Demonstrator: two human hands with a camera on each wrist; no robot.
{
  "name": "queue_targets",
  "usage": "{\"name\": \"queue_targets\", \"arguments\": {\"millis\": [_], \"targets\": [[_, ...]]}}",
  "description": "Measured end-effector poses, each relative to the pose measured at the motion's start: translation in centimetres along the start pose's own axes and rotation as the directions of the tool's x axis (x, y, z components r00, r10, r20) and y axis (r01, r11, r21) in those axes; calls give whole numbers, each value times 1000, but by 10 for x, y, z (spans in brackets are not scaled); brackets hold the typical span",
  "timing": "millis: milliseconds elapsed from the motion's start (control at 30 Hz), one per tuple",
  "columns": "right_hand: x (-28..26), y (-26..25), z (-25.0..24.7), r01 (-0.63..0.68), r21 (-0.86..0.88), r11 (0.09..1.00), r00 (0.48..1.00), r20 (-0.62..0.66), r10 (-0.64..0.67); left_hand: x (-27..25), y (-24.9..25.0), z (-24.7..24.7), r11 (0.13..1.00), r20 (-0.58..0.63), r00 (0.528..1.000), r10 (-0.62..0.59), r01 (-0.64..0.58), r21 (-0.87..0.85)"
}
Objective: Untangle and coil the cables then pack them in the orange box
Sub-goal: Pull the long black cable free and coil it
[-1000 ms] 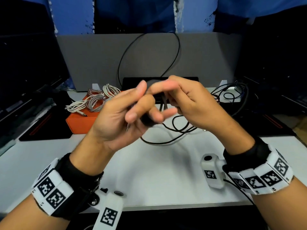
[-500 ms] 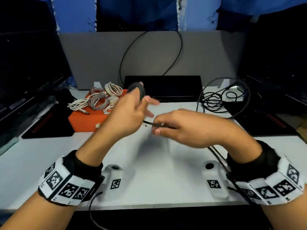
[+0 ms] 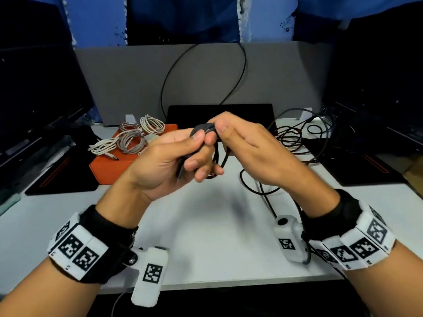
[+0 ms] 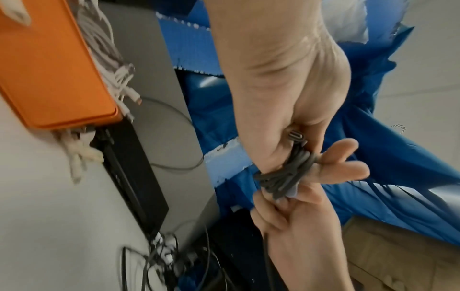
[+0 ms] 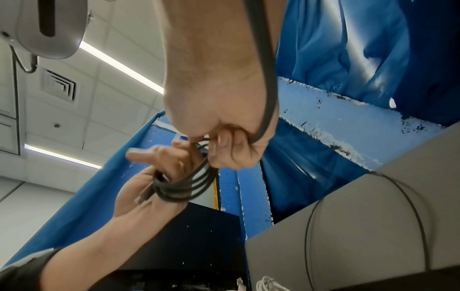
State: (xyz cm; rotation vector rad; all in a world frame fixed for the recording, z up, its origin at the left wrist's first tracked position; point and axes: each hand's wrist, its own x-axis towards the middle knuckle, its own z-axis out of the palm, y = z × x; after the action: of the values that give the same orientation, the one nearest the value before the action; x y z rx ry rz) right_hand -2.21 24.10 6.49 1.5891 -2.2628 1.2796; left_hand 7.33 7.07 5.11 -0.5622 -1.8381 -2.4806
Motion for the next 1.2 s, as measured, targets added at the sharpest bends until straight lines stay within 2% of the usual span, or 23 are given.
{"name": "queue_targets", "arguments": {"millis": [133, 300, 467, 633, 700, 767, 833, 867, 933, 967, 1000, 1033, 1067, 1100, 1133, 1167, 1200], "targets": [[0, 5, 2, 4, 4, 1000, 999, -33, -4, 4, -14, 13, 950, 114, 993, -16, 51, -309], [1, -1, 2, 42, 48, 998, 998, -54, -39, 2, -11, 18, 949, 137, 991, -3, 46, -313], [4, 7, 5, 26, 140, 990, 998, -65, -17, 3, -9, 26, 930, -46, 999, -9, -9, -366], [5, 10, 5, -13, 244, 970, 999, -46, 25, 2, -4, 23, 870, 67, 996, 64, -23, -492], [7, 14, 8, -58, 297, 953, 998, -6, 62, 2, 3, 21, 831, -6, 992, 129, -112, -545], [7, 18, 11, -90, 199, 976, 993, 90, 73, 3, 14, 18, 810, -191, 962, 193, -266, -522], [5, 17, 15, -109, 76, 991, 960, 266, 86, 3, 21, 13, 835, -372, 894, 252, -394, -383], [3, 16, 17, -111, 18, 994, 931, 353, 98, 4, 22, 9, 874, -436, 855, 280, -415, -252], [-1, 10, 19, -86, -57, 995, 875, 472, 102, 6, 20, 8, 935, -484, 806, 340, -345, 81], [-3, 7, 20, -67, -75, 995, 855, 509, 96, 7, 17, 8, 925, -484, 791, 374, -280, 258], [-5, 3, 19, -53, -90, 995, 840, 534, 93, 7, 14, 10, 873, -470, 778, 417, -197, 447], [-6, -2, 18, -45, -108, 993, 824, 558, 98, 7, 10, 9, 767, -436, 773, 462, -101, 634], [-8, -8, 15, -37, -128, 991, 806, 582, 105, 7, 9, 8, 615, -385, 783, 488, 4, 789], [-9, -12, 12, -23, -147, 989, 794, 598, 108, 6, 7, 3, 447, -331, 818, 470, 103, 889], [-9, -15, 7, -6, -166, 986, 795, 597, 105, 3, 10, 0, 303, -301, 865, 402, 185, 935], [-9, -17, 1, 20, -184, 983, 817, 570, 91, 0, 12, -5, 221, -295, 909, 293, 235, 946], [-8, -17, -4, 50, -207, 977, 856, 513, 65, -3, 15, -7, 226, -295, 943, 155, 256, 940]]}}
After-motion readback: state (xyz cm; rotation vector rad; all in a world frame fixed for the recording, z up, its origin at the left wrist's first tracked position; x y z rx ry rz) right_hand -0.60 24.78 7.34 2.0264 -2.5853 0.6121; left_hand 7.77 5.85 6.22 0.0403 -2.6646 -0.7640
